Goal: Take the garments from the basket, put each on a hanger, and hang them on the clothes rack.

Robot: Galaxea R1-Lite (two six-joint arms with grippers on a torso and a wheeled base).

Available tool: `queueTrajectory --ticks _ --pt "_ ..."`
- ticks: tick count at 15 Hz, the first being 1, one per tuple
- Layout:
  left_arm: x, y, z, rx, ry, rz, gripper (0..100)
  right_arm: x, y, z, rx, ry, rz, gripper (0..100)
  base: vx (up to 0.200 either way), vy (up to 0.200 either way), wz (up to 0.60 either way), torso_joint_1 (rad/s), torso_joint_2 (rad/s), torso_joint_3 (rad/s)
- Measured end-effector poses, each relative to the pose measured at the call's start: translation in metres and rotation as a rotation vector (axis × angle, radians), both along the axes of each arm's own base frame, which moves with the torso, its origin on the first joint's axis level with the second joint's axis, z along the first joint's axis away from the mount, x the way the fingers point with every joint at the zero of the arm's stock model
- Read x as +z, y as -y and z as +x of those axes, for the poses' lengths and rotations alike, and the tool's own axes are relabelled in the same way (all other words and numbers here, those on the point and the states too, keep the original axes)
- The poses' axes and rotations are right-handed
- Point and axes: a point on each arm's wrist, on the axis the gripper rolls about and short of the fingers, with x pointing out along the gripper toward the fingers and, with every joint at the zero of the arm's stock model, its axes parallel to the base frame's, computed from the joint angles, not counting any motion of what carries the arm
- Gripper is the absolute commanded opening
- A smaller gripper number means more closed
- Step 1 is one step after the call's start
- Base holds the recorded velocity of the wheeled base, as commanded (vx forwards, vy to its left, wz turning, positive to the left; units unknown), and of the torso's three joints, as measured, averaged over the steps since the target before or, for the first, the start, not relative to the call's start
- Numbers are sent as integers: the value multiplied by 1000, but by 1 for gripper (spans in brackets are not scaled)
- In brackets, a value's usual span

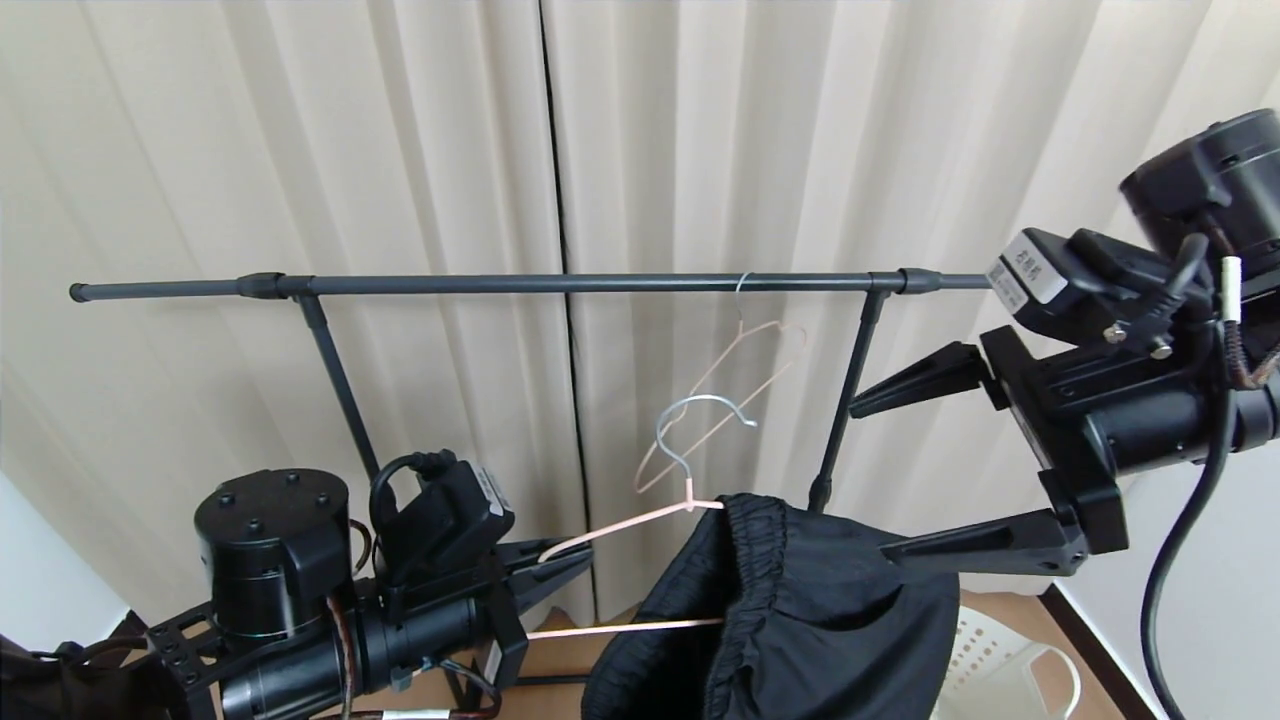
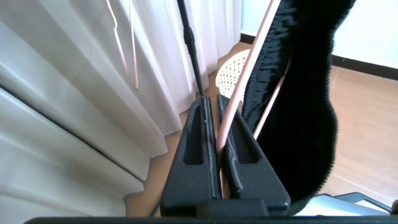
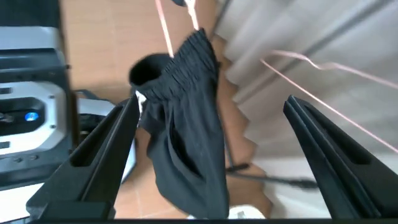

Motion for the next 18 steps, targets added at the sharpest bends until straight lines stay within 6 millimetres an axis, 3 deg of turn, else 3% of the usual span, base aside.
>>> queueTrajectory --ticks 7,18 --pt "3 8 -4 -34 10 -8 0 -42 -22 23 66 -152 -37 100 0 0 0 0 0 0" --pt "6 9 -8 -44 16 -17 0 -69 -44 39 90 -210 -62 100 0 0 0 0 0 0"
